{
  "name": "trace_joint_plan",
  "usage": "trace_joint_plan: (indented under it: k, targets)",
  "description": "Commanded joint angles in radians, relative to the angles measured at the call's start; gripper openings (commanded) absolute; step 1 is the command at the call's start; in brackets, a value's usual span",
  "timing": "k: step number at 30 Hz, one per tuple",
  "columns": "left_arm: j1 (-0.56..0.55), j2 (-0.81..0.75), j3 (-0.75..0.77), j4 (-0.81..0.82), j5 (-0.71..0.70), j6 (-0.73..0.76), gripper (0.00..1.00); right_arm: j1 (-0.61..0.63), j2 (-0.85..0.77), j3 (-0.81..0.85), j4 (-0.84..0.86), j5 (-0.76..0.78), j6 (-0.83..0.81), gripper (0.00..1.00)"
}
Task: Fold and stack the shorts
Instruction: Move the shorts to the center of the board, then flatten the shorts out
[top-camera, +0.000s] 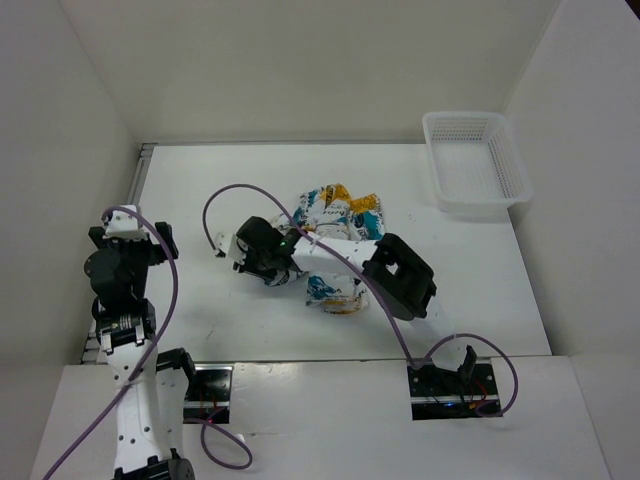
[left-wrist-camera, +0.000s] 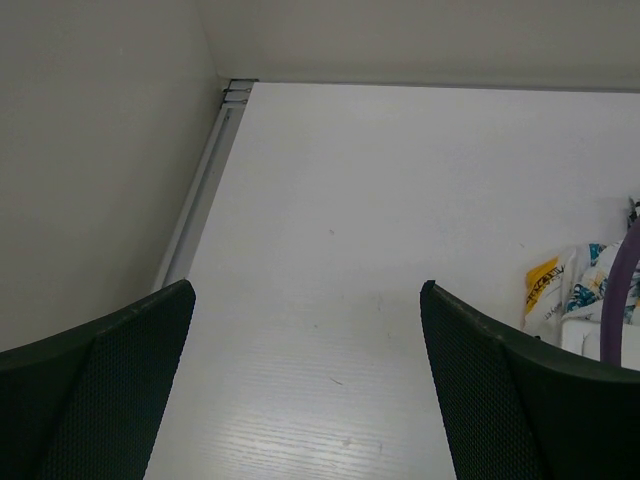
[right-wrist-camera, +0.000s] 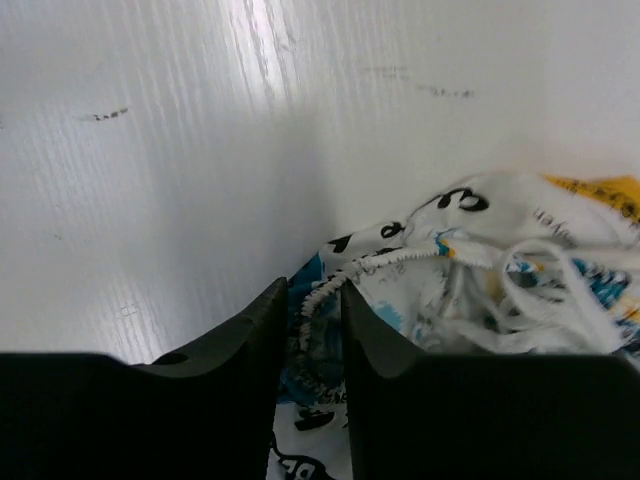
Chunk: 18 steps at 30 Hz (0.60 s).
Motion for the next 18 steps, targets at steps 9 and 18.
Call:
trace_joint_plan:
  k: [9, 18]
  targets:
    - [0.005, -0.013, -0.026, 0.048, 0.074, 0.004, 1.0, 0.011, -0.198, 0.089, 0.029, 0.106, 0.074, 0.0]
    - [-0.039, 0.157, 0.047, 0.101, 0.203, 0.004, 1.0, -0.052, -0.362, 0.399, -0.058, 0.318, 0.112, 0.0]
